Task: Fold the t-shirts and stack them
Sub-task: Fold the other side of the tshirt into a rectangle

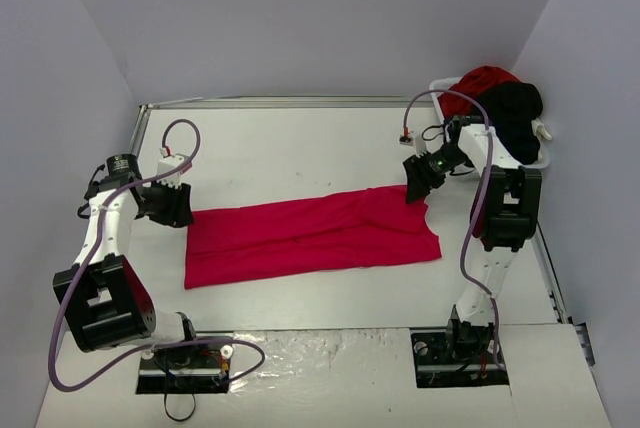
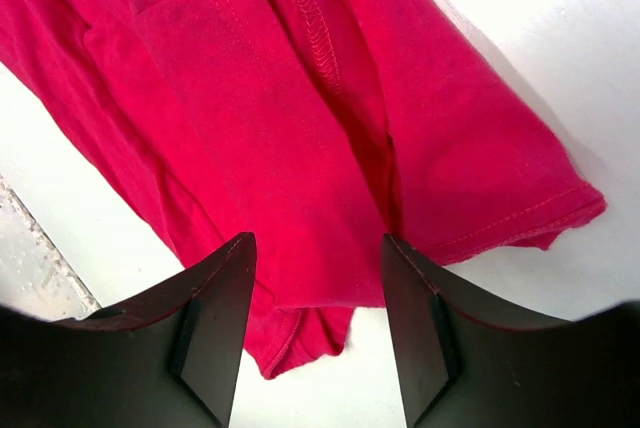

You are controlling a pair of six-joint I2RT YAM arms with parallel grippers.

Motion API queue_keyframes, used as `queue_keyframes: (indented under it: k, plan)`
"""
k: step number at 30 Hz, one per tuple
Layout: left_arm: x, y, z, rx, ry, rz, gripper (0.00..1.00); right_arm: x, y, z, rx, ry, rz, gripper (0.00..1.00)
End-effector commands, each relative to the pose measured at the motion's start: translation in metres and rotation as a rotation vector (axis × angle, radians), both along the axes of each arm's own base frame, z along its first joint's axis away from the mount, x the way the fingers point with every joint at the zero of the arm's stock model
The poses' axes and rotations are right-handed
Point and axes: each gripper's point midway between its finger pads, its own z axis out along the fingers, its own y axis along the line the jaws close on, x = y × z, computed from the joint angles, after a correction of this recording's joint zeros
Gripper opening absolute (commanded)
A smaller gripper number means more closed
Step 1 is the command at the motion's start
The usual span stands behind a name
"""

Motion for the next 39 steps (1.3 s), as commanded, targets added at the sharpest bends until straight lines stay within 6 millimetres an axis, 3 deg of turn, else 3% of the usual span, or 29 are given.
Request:
queue_keyframes:
  k: [1,6,19,23,26,39]
  plan:
    - [-0.001,0.000,0.009,-0.002,-0.029,0.003,0.41,-0.005,0.005,0.003,0.025,0.041,0.007,0.50]
    - [0.001,-0.001,0.008,-0.010,-0.025,0.007,0.41,-0.001,0.007,0.001,0.023,0.041,0.011,0.50]
    - [0.002,0.001,0.001,-0.011,-0.002,0.012,0.41,-0.001,0.006,-0.027,0.025,0.105,0.025,0.49]
    - [0.003,0.000,0.000,-0.016,0.000,0.013,0.41,-0.003,0.006,-0.029,0.024,0.113,0.027,0.40]
    - [0.004,0.000,0.002,-0.020,-0.006,0.012,0.41,-0.004,0.005,-0.024,0.019,0.101,0.028,0.27]
    - [-0.007,-0.007,0.014,-0.020,-0.056,0.008,0.41,-0.015,0.007,0.025,-0.014,-0.009,0.020,0.22]
